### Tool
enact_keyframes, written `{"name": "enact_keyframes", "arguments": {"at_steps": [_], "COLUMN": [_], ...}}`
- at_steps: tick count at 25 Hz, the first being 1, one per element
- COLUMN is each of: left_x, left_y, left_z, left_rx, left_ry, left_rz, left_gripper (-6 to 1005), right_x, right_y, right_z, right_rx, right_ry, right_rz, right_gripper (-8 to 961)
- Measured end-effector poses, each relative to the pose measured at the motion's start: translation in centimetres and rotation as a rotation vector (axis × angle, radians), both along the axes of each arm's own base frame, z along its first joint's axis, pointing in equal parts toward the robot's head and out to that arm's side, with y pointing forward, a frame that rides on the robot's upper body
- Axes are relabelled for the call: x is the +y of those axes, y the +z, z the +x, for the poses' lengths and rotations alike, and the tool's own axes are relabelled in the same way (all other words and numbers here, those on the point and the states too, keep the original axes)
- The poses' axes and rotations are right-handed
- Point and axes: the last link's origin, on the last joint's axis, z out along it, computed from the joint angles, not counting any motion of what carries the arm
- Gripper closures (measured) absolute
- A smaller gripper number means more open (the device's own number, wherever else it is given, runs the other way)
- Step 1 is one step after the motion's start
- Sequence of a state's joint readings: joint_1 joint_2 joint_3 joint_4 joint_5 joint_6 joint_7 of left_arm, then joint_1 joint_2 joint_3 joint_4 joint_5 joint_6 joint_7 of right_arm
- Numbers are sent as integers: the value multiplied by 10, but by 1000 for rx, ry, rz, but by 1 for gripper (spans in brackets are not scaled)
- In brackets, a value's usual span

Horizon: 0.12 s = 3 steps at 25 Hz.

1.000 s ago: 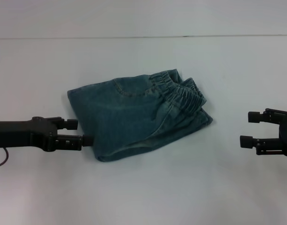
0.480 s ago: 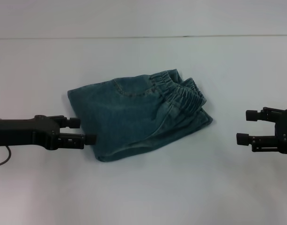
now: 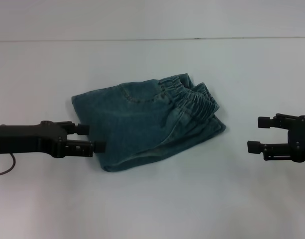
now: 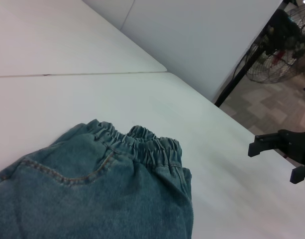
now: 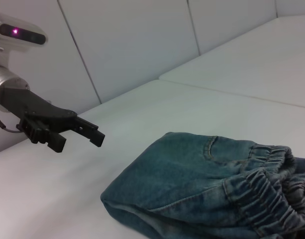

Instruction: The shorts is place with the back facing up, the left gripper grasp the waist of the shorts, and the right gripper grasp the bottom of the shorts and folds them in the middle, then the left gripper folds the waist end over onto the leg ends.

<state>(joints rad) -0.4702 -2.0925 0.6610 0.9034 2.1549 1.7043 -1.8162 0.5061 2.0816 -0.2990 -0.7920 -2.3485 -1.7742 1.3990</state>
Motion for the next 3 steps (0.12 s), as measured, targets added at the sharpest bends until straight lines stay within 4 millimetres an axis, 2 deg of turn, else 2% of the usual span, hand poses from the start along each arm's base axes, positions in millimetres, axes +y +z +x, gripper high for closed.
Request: {"name": "enact_keyframes", "arguments": {"at_steps": [3], "left_x": [0], "left_y": [-1], "left_z": [1], "left_rx": [0], "left_ry": [-2], "left_rz": [-1], "left_gripper": [50], "right_x": [0], "right_y": [0], "right_z": [0], "right_rx": [-1], "right_ry": [-1], "right_rz": [1], "right_gripper": [26]}}
